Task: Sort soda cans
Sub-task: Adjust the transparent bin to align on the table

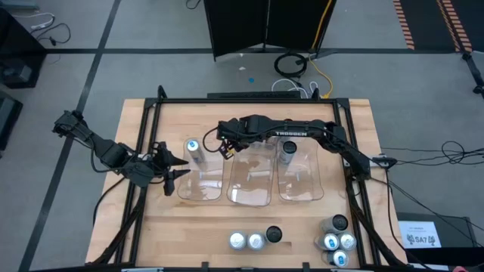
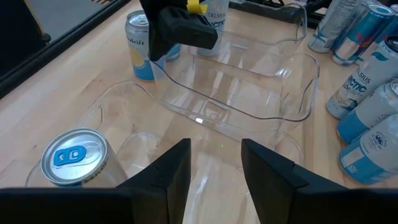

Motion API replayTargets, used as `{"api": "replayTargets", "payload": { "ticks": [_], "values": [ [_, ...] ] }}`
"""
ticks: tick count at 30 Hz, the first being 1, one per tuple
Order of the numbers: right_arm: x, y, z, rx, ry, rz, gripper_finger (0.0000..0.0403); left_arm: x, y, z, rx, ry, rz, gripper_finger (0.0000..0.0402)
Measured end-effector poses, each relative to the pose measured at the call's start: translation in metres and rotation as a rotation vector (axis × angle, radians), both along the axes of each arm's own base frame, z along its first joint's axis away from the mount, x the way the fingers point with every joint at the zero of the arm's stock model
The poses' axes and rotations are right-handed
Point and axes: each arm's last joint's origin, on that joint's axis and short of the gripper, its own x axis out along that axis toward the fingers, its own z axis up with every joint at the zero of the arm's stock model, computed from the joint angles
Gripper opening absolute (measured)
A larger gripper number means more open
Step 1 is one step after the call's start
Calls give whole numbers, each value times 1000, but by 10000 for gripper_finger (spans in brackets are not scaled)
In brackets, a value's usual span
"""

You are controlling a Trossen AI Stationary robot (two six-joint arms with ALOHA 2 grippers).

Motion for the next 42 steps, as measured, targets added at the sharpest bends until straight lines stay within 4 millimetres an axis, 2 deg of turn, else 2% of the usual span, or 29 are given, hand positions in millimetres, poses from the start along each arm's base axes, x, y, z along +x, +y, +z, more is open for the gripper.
{"api": "replayTargets", "payload": {
  "ticks": [8, 24, 33, 42],
  "values": [
    [-1, 8, -1, 15, 10, -20, 0, 0, 0, 0, 0, 0, 0, 151],
    [4, 1, 2, -63, -33, 16, 0, 0, 0, 0, 0, 0, 0, 151],
    [-9, 10, 8, -31, 39, -56, 0, 0, 0, 0, 1, 1, 0, 151],
    [-3, 14, -5, -28, 53, -39, 0, 0, 0, 0, 4, 6, 0, 151]
  ]
}}
